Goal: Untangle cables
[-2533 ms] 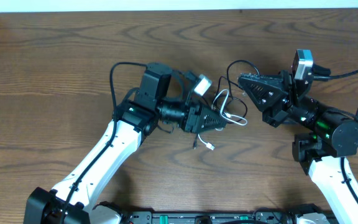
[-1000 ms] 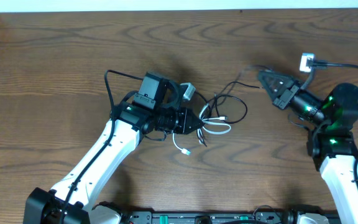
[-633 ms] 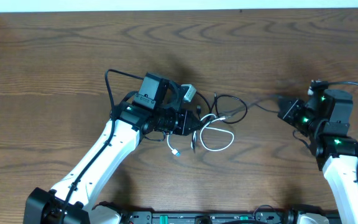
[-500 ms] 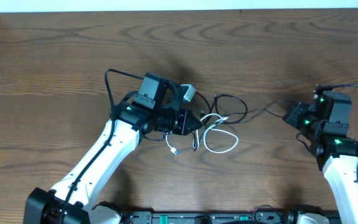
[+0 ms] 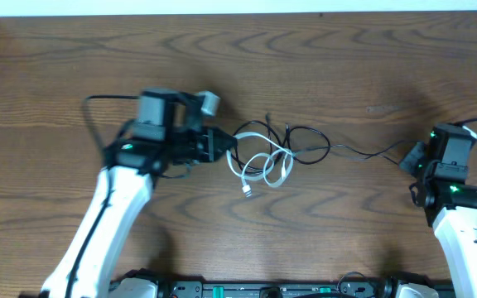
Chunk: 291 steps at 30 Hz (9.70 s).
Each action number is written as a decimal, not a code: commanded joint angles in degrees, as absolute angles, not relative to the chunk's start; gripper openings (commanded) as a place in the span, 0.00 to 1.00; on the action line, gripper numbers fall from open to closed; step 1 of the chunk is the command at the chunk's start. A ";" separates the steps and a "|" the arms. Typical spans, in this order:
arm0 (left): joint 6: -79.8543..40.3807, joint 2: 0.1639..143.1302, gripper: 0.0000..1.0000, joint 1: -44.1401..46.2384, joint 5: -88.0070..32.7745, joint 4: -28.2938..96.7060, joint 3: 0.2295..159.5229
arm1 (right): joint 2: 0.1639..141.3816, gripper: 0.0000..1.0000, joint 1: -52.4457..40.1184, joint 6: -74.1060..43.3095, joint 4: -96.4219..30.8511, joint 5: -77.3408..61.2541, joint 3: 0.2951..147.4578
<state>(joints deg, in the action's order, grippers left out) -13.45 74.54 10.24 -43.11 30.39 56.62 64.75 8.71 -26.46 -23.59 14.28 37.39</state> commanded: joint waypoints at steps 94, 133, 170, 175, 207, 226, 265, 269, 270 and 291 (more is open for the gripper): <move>-15.49 72.66 0.09 26.06 -21.10 37.26 56.64 | 98.30 0.53 21.87 -11.42 -54.83 7.62 80.82; -15.51 72.66 0.09 26.06 -21.10 37.71 56.64 | 97.51 0.01 29.87 0.64 -40.42 9.15 89.56; -18.28 72.66 0.08 26.06 -14.98 38.20 56.64 | 98.59 0.41 18.15 6.98 -51.55 -34.87 88.44; -27.64 72.66 0.08 26.06 0.01 42.59 56.62 | 98.59 0.45 8.29 6.90 -53.80 -34.83 85.03; -36.75 72.66 0.17 24.67 9.67 50.13 56.60 | 98.59 0.52 -36.32 -45.80 -29.87 -12.45 57.67; -36.77 72.66 0.17 24.67 9.67 51.37 56.58 | 98.59 0.16 -39.86 -45.56 -17.23 -7.86 53.34; -36.75 72.66 0.17 24.67 9.69 51.88 56.58 | 88.47 0.01 -32.71 -25.10 -4.43 -8.47 49.93; -36.75 72.66 0.17 24.67 9.69 51.88 56.58 | 80.29 0.01 -25.04 -20.82 -2.39 -7.20 51.88; -36.75 72.66 0.17 24.67 9.69 51.86 56.58 | 77.87 0.01 -22.59 -19.94 -1.15 -7.07 52.25; -36.77 72.66 0.17 24.67 9.67 51.83 56.58 | 67.66 0.15 6.96 -19.03 -13.10 -15.49 52.60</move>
